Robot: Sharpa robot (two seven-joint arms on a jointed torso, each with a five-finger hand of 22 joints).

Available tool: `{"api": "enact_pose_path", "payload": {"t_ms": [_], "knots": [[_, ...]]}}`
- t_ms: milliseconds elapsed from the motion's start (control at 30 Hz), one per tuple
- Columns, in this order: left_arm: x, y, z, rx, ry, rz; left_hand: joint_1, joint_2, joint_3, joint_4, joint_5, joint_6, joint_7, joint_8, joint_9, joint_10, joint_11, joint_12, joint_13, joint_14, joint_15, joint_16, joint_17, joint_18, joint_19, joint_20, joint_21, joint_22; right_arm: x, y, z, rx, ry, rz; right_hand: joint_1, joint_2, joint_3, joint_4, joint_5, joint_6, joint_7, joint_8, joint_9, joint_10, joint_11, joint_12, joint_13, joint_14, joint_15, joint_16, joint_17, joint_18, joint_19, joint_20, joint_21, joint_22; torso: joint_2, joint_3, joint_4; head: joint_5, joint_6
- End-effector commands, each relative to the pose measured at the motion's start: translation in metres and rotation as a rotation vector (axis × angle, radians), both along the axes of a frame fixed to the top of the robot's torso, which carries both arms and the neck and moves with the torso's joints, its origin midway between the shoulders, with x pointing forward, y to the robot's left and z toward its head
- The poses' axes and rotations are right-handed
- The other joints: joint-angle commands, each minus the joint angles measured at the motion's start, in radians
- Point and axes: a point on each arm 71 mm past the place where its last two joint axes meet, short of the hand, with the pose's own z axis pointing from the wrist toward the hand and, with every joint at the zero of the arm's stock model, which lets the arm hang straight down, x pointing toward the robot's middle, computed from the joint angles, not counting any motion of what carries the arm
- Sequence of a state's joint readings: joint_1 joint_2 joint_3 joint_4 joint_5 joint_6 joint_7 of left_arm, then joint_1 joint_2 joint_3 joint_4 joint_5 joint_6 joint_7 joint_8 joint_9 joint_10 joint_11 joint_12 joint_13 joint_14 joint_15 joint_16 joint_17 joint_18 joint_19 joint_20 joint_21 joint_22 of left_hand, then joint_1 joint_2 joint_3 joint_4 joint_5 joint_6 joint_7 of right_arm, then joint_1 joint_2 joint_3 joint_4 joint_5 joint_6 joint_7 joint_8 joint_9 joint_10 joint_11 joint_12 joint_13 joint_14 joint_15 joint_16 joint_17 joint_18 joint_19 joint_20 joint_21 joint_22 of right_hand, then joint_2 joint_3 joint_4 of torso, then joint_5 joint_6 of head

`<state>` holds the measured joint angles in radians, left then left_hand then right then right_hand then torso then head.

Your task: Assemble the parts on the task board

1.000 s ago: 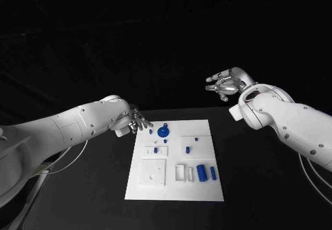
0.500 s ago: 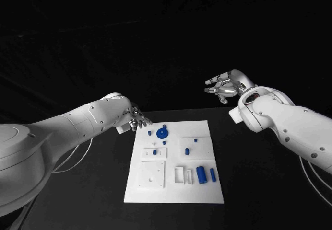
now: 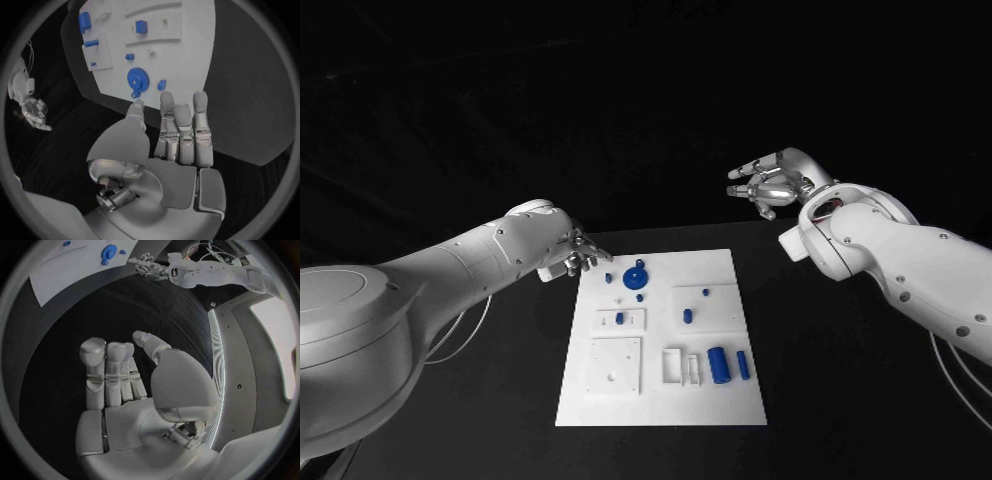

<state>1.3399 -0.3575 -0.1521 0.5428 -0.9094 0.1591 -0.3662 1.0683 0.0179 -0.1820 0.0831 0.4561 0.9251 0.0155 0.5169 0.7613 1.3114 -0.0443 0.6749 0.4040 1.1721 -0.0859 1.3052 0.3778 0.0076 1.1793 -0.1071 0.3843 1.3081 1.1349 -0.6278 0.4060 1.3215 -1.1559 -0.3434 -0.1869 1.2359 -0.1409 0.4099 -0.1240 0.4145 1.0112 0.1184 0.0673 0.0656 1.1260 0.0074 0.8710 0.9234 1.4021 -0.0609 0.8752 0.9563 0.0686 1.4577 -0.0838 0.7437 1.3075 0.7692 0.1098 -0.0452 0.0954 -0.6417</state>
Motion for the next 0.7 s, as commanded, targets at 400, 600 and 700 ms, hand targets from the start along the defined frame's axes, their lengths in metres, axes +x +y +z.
{"api": "enact_pose_path", "payload": {"t_ms": [400, 600, 700], "knots": [[-0.003, -0.002, -0.012, -0.013, 0.025, -0.053, -0.001, -0.007, 0.008, 0.014, -0.007, -0.008, 0.011, -0.042, -0.027, -0.012, 0.002, 0.005, -0.002, -0.011, 0.002, 0.001, -0.006, 0.002, -0.005, 0.004, 0.000, 0.018, -0.002, 0.004, 0.003, -0.007, -0.006, 0.016, -0.010, -0.005, -0.001, 0.011, 0.007, 0.001, 0.002, -0.005, -0.001, -0.003, -0.004, 0.003, -0.002, 0.002, -0.006, -0.006, 0.000, 0.018, -0.004, -0.001, -0.005, 0.089, 0.007, 0.0010, -0.0037, -0.004, 0.003], [-0.005, -0.004, -0.018, -0.036, 0.035, -0.059, -0.002, -0.001, 0.003, 0.011, -0.007, -0.012, 0.015, -0.056, -0.040, -0.017, 0.005, 0.005, -0.003, -0.014, 0.004, 0.000, -0.009, 0.003, -0.006, 0.006, -0.004, 0.018, -0.002, 0.005, 0.003, -0.006, -0.006, 0.017, -0.010, -0.005, -0.001, 0.011, 0.007, 0.001, 0.002, -0.005, -0.001, -0.003, -0.004, 0.003, -0.002, 0.002, -0.006, -0.006, 0.000, 0.018, -0.004, -0.001, -0.005, 0.089, 0.007, 0.0002, 0.0003, -0.006, 0.002], [-0.005, -0.005, -0.019, -0.059, 0.037, -0.061, -0.001, 0.004, -0.001, 0.007, -0.011, -0.001, 0.024, -0.103, -0.112, -0.019, 0.010, 0.006, -0.005, -0.017, 0.009, 0.000, -0.012, 0.005, -0.007, 0.010, -0.008, 0.018, -0.002, 0.005, 0.003, -0.005, -0.007, 0.018, -0.011, -0.006, -0.002, 0.013, 0.006, 0.000, 0.002, -0.006, -0.001, -0.004, -0.004, 0.002, -0.002, 0.001, -0.006, -0.009, -0.002, 0.018, -0.004, -0.001, -0.008, 0.089, 0.007, 0.0010, 0.0001, -0.005, 0.001]]}}
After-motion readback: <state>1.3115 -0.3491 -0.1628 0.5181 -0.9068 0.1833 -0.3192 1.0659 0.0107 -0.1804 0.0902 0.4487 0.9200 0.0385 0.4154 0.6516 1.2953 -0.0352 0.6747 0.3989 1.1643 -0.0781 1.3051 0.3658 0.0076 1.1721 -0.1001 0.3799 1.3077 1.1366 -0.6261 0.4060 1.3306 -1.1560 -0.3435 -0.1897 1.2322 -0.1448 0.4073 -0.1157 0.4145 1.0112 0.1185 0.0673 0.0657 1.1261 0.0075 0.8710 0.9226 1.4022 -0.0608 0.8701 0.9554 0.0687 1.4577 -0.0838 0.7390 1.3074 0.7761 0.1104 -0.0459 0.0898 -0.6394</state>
